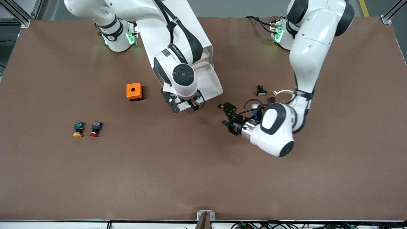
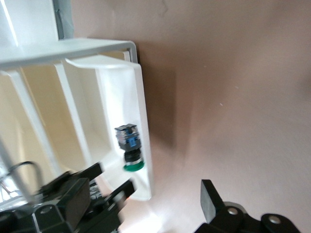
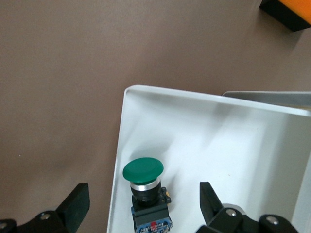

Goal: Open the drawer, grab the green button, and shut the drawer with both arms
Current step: 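Grasp the green button with the right gripper while the left gripper releases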

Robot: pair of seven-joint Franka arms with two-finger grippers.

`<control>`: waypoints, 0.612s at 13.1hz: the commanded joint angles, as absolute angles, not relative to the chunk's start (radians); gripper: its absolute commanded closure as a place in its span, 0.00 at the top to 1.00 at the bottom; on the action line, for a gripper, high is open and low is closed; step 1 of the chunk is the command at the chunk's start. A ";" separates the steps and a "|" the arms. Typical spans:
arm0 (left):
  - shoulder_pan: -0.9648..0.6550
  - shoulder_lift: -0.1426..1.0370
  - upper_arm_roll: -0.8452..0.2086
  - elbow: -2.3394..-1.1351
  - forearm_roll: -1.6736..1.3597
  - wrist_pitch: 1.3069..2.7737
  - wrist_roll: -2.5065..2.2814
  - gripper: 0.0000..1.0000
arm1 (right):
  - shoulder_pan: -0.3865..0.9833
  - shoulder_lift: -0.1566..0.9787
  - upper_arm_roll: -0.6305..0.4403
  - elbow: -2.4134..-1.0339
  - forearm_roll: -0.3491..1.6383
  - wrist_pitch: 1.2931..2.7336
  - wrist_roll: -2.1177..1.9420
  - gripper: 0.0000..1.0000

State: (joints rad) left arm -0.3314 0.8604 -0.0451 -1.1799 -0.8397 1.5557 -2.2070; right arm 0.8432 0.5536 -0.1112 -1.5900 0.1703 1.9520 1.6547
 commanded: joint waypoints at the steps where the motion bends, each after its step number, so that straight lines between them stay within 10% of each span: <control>1: -0.257 0.804 -0.048 -1.189 -0.807 1.465 -2.003 1.00 | 0.873 0.583 -0.118 -1.580 0.186 1.965 1.640 1.00; 6: -0.195 0.720 -0.046 -1.187 -0.630 1.449 -1.813 1.00 | 0.900 0.601 -0.118 -1.580 0.183 1.970 1.638 0.96; 8: -0.183 0.677 -0.046 -1.196 -0.542 1.454 -1.697 1.00 | 0.900 0.603 -0.118 -1.580 0.183 1.970 1.637 0.58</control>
